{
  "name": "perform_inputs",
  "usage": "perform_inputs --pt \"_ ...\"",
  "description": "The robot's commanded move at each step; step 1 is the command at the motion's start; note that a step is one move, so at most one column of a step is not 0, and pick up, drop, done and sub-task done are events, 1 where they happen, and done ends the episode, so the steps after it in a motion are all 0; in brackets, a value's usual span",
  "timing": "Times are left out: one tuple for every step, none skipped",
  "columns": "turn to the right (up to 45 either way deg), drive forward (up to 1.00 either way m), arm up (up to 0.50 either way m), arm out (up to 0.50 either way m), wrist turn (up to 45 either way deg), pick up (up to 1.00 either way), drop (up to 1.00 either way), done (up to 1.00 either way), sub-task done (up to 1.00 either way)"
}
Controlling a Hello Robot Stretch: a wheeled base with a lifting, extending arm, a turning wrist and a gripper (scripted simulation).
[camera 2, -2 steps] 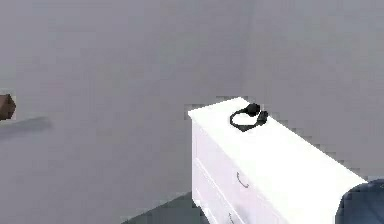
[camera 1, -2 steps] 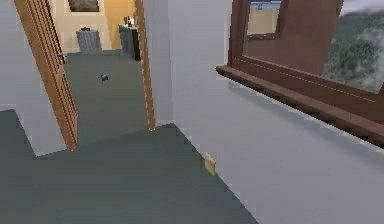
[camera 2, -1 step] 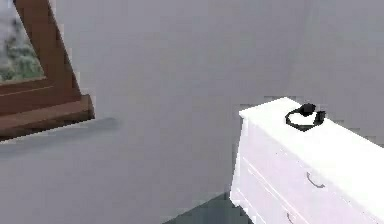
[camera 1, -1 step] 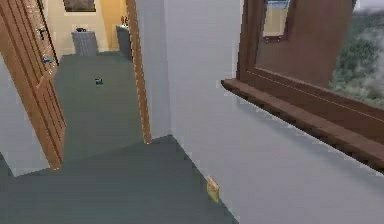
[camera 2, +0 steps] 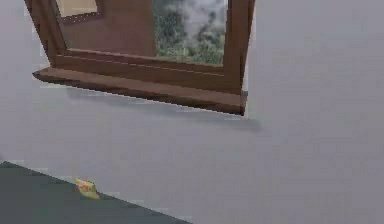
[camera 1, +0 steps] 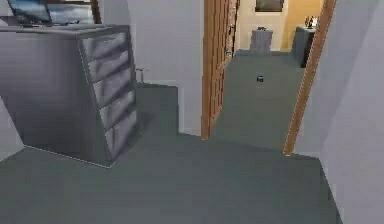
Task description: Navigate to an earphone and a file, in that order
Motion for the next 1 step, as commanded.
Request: perform_inputs --pt "-24.0 0.0 0.0 0.0 0.0 0.0 0.0 0.0 0.0"
